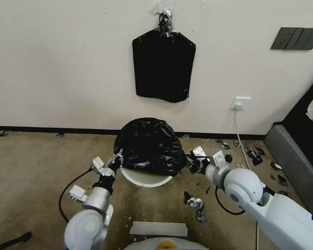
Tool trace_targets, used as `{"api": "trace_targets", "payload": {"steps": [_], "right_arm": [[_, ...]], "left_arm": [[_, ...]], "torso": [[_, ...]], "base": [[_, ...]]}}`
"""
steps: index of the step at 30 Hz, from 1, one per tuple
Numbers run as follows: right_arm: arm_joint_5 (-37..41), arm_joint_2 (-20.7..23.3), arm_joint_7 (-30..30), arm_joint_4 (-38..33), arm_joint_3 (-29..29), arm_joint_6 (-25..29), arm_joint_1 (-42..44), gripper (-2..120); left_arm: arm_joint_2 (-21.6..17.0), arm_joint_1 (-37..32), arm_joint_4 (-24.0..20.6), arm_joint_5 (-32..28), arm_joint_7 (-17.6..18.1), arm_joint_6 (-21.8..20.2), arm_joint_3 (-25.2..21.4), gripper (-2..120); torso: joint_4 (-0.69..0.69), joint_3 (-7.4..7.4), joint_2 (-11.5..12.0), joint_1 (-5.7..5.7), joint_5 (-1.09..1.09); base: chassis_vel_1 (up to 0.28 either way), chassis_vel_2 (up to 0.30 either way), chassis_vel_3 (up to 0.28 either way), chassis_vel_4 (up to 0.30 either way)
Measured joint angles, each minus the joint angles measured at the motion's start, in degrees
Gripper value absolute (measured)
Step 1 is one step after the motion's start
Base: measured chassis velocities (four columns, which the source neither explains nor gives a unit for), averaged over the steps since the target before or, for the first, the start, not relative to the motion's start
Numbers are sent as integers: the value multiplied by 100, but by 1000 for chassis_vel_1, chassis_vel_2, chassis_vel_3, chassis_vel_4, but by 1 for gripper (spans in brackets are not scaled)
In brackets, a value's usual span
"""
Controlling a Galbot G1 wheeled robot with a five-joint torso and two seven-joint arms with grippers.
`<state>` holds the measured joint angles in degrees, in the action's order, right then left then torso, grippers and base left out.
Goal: Place a trash bag onto the trash bin.
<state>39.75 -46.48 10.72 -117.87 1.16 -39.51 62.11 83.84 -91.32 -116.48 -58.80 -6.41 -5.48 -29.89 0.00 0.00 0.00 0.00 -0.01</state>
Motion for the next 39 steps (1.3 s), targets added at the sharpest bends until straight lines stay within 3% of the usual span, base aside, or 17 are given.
{"api": "trace_targets", "payload": {"steps": [5, 7, 9, 13, 39], "right_arm": [[-179, -101, 107, -7, -55, 283, -3, 70], [-205, -137, 132, -33, -87, 339, 1, 73], [-212, -201, 141, -106, -152, 400, 20, 85], [-213, -268, 165, -206, -245, 438, 74, 97], [-489, -422, 147, -690, -930, 454, 534, 100]], "left_arm": [[-12, -50, 7, 682, 266, -178, 4, 5], [-18, -58, 14, 860, 363, -216, 1, 4], [-25, -56, 41, 1111, 550, -296, -6, 4], [-30, -36, 62, 1277, 708, -367, -3, 4], [6, -41, 192, 1679, 837, -377, 0, 4]], "torso": [[0, 0, 0, 0, 1], [0, 0, 0, 0, 1], [-1, 0, 0, 0, 1], [0, 0, 0, 0, 1], [0, 0, 0, 0, 1]], "base": [[0, 0, 0, 0], [0, 0, 0, 0], [0, 0, 0, 0], [0, 0, 0, 0], [0, 0, 0, 0]]}}
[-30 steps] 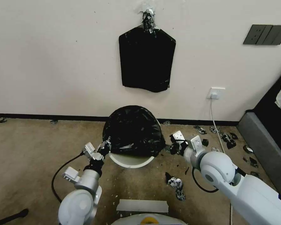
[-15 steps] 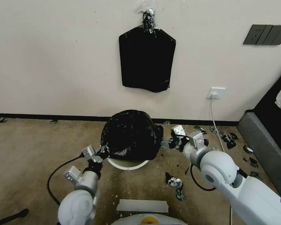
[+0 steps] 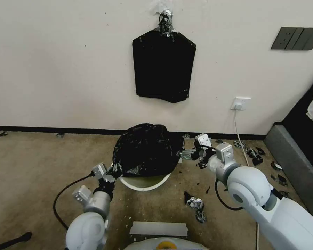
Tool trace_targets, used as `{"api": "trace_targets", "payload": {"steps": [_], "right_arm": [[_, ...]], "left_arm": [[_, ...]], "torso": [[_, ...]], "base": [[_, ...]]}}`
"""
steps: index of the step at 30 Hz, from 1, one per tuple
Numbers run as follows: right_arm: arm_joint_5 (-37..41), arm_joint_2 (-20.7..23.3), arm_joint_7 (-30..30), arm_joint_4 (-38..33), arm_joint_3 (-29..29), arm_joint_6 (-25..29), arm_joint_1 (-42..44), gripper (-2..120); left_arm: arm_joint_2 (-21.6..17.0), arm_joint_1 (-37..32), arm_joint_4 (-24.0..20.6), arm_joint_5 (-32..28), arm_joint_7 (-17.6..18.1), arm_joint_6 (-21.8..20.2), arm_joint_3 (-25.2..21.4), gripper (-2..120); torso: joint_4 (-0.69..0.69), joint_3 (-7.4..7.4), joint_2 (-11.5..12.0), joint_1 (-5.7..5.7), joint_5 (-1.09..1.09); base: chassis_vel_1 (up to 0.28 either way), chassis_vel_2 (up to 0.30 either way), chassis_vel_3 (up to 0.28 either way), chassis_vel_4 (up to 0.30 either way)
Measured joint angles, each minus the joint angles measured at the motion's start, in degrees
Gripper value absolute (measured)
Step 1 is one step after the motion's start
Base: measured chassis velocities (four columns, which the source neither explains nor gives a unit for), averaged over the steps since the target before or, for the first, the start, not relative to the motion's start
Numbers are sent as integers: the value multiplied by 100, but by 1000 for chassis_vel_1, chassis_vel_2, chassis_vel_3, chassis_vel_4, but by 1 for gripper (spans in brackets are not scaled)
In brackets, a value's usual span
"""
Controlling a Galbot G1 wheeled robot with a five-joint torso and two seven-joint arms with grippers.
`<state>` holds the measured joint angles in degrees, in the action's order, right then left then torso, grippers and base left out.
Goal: Place a trash bag onto the trash bin.
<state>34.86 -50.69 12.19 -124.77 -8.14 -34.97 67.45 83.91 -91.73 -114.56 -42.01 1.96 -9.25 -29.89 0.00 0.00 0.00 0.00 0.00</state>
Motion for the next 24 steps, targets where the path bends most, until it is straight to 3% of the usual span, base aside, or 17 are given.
{"api": "trace_targets", "payload": {"steps": [11, 18, 22, 24], "right_arm": [[536, -7, 30, -191, -397, 11, 406, 100], [1885, -387, 377, -582, -679, 315, 718, 100], [1641, -547, -251, -581, -713, 1093, 945, 100], [833, -576, -1074, -460, -689, 1871, 1085, 100]], "left_arm": [[-9, 72, 53, -2, 32, 9, -50, 4], [10, 95, 66, -4, 34, 42, -53, 4], [27, 98, 62, -6, 36, 46, -50, 4], [33, 87, 35, -7, 36, 45, -55, 4]], "torso": [[0, 0, 0, 0, -1], [0, 0, 0, 0, 1], [0, 0, 0, 0, 0], [1, 0, 0, 0, 0]], "base": [[0, 0, 0, 0], [0, 0, 0, 0], [0, 0, 0, 0], [0, 0, 0, 0]]}}
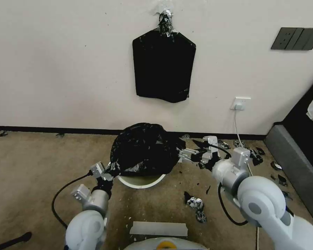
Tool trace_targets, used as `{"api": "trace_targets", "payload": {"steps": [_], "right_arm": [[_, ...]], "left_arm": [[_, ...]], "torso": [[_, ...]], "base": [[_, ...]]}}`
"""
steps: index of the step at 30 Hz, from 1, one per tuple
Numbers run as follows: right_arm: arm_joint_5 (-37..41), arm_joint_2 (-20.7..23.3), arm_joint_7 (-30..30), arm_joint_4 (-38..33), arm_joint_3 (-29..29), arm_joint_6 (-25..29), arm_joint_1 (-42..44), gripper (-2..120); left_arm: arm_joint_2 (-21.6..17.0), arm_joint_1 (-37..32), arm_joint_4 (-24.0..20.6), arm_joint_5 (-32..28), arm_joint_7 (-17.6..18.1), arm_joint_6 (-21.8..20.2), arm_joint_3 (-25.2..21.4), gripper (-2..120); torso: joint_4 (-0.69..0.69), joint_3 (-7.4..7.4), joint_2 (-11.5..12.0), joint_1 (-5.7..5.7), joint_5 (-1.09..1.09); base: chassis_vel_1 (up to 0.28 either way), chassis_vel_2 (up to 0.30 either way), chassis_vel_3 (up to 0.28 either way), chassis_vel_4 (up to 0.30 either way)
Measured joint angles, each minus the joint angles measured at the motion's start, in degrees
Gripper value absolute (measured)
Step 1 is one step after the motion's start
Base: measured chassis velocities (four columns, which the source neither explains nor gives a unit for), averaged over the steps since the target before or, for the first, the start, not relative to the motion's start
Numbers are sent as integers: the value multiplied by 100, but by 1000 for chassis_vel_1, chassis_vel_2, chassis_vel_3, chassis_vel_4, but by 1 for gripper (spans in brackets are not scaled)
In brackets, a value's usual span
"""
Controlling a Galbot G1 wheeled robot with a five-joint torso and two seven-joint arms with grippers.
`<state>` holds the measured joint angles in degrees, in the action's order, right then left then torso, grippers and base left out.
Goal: Place a trash bag onto the trash bin.
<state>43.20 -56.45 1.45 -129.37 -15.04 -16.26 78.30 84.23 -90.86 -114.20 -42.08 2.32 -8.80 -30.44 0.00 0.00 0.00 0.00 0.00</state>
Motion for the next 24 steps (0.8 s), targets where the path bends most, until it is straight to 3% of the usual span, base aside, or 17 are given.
{"api": "trace_targets", "payload": {"steps": [1, 4, 5, 7, 10, 11, 17, 24], "right_arm": [[0, 0, 0, 0, 0, 0, 0, 100], [-1323, 126, -1403, 207, 64, 1158, 53, 100], [-1323, 126, -1403, 207, 64, 1158, 53, 100], [-1911, 202, -2019, 348, 77, 1660, -29, 100], [-2032, 217, -2156, 381, 80, 1753, -56, 100], [-2562, 301, -2705, 504, 116, 2035, -195, 100], [-3569, 637, -3798, 953, 399, 2232, -782, 100], [-4032, 756, -3888, 1380, 389, 2342, -911, 100]], "left_arm": [[0, 0, 0, 0, 0, 0, 0, 4], [-5, -23, -44, 0, 0, -15, -13, 4], [-5, -23, -44, 0, 0, -15, -13, 4], [-6, -32, -57, 2, 0, -19, -19, 4], [-6, -34, -59, 3, -1, -19, -20, 4], [-7, -43, -63, 15, -3, -19, -24, 4], [-15, -46, -80, 23, -9, -21, -25, 4], [-29, -35, -70, 25, -20, -23, 32, 4]], "torso": [[0, 0, 0, 0, 0], [0, 0, 0, 0, 0], [0, 0, 0, 0, 0], [0, 0, 0, 0, 0], [0, 0, 0, 0, 0], [-1, 0, 0, 0, 0], [-1, 0, 0, 0, -1], [-1, 0, 0, 0, -1]], "base": [[0, 0, 0, 0], [0, 0, 0, 0], [0, 0, 0, 0], [0, 0, 0, 0], [0, 0, 0, 0], [0, 0, 0, 0], [0, 0, 0, 0], [0, 0, 0, 0]]}}
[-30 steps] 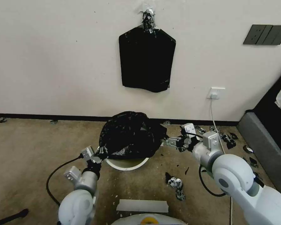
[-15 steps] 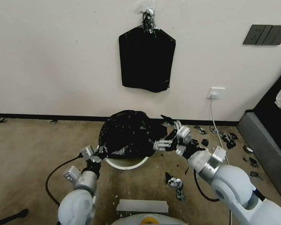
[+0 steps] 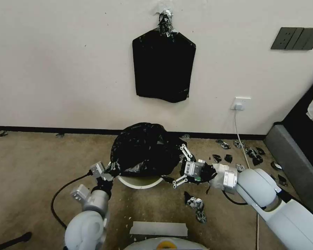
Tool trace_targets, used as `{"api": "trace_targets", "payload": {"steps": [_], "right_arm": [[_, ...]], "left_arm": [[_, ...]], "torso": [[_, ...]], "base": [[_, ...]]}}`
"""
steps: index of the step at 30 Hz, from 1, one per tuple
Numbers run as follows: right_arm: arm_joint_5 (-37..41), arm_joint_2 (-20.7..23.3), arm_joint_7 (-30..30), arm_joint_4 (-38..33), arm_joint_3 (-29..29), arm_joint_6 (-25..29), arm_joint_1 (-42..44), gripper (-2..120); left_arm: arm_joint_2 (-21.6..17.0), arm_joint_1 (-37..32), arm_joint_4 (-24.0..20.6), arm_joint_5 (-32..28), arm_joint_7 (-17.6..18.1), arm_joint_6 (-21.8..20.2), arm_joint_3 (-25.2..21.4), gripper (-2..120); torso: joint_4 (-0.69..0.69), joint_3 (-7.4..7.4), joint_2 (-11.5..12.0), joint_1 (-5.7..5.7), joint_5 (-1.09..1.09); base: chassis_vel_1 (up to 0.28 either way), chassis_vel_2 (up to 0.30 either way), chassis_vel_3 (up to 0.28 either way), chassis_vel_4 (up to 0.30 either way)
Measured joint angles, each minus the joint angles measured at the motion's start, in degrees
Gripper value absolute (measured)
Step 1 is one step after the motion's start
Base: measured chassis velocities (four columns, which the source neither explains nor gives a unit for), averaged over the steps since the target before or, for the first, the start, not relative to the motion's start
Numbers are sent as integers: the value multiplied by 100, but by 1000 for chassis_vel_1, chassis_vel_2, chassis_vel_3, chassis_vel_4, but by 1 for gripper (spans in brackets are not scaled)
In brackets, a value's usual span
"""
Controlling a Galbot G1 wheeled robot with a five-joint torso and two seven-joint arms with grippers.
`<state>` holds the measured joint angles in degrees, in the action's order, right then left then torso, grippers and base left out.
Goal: Place a trash bag onto the trash bin.
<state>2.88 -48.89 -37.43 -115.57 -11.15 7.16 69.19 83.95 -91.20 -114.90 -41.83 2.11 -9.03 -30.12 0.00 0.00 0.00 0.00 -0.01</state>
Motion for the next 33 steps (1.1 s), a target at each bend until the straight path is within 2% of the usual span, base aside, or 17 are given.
{"api": "trace_targets", "payload": {"steps": [4, 6, 7, 9, 10, 14, 16, 22, 26, 31, 33], "right_arm": [[-6, 58, -40, 70, 0, 0, -6, 98], [-46, 80, -78, 89, -1, 2, -8, 89], [-46, 80, -78, 89, -1, 2, -8, 89], [-97, 85, -106, 96, -4, 23, 1, 79], [-97, 85, -106, 96, -4, 23, 1, 79], [-127, 69, -130, 99, -4, 51, 17, 59], [-127, 63, -146, 101, -4, 59, 20, 56], [-92, 76, -207, 110, -8, 83, 41, 31], [-77, 101, -222, 109, -8, 86, 48, 22], [5, 141, -260, 106, -5, 88, 50, 1], [73, 155, -277, 102, 1, 88, 55, 0]], "left_arm": [[-5, 10, 3, -8, -2, 0, 6, 4], [-6, 12, 7, -16, -2, 0, 7, 4], [-6, 12, 7, -16, -2, 0, 7, 4], [-5, 12, 15, -22, -4, 0, 11, 4], [-5, 12, 15, -22, -4, 0, 11, 4], [1, 17, 26, -26, -5, 0, 21, 4], [1, 22, 27, -27, -5, 0, 24, 4], [0, 28, 27, -30, -1, 0, 36, 4], [0, 30, 28, -32, 2, 0, 37, 4], [-6, 30, 28, -35, 6, -2, 36, 4], [-8, 30, 28, -41, 8, -5, 33, 4]], "torso": [[0, 0, 0, 0, 0], [0, 0, 0, 0, 0], [0, 0, 0, 0, 0], [0, 0, 0, 0, 0], [0, 0, 0, 0, 0], [0, 0, 0, 0, 0], [0, 0, 0, 0, 0], [0, 0, 0, 0, 0], [0, 0, 0, 0, 1], [0, 0, 0, 0, 1], [0, 0, 0, 0, 1]], "base": [[0, 0, 0, 0], [0, 0, 0, 0], [0, 0, 0, 0], [0, 0, 0, 0], [0, 0, 0, 0], [0, 0, 0, 0], [0, 0, 0, 0], [0, 0, 0, 0], [0, 0, 0, 0], [0, 0, 0, 0], [0, 0, 0, 0]]}}
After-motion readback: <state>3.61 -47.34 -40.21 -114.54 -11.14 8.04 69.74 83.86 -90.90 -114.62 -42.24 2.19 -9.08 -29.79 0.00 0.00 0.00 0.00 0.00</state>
